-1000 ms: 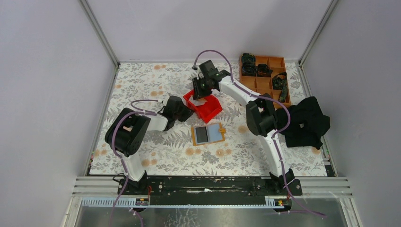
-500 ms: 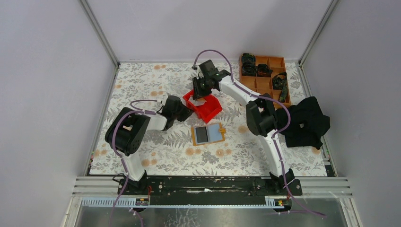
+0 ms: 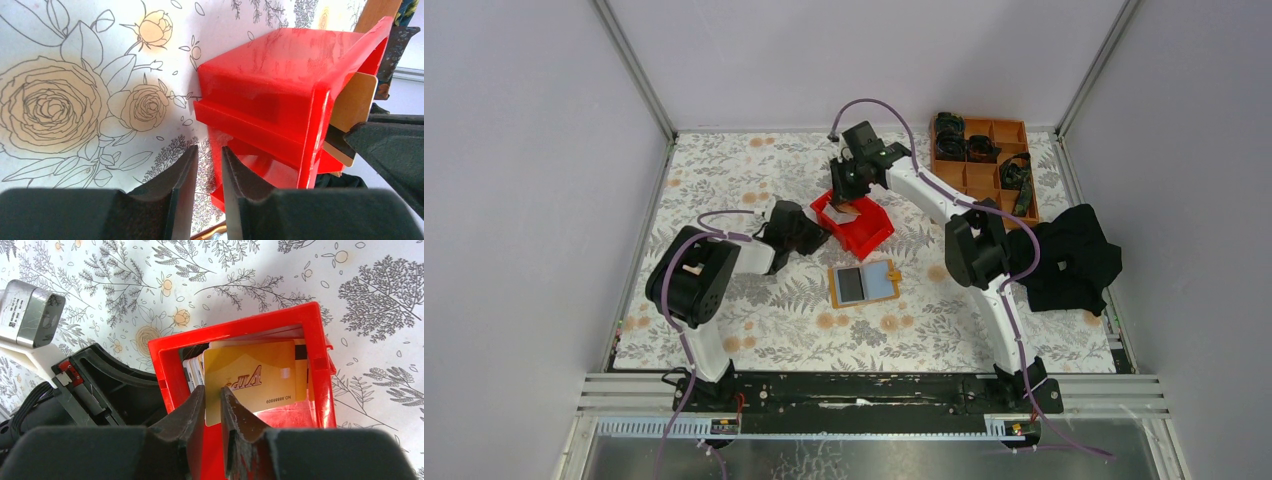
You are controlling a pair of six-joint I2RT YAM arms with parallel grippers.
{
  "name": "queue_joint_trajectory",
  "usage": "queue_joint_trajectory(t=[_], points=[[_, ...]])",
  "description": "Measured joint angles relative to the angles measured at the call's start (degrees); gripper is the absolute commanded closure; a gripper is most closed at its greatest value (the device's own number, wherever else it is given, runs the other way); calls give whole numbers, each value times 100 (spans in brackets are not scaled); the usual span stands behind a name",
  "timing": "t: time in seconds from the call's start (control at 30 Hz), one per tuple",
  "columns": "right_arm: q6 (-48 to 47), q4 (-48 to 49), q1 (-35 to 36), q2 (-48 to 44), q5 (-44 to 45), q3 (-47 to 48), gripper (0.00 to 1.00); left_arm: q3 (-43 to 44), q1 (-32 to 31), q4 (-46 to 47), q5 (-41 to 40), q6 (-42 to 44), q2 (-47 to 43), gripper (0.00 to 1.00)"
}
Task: Put the credit cards into the card holder
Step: Pick up the credit card from the storage box.
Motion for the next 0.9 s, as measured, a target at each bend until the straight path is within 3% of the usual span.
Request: queue_joint_trajectory(t=[0.9], points=[[-560,-487,-2,0,2015,321,100,-33,79,313,55,0,4,68]])
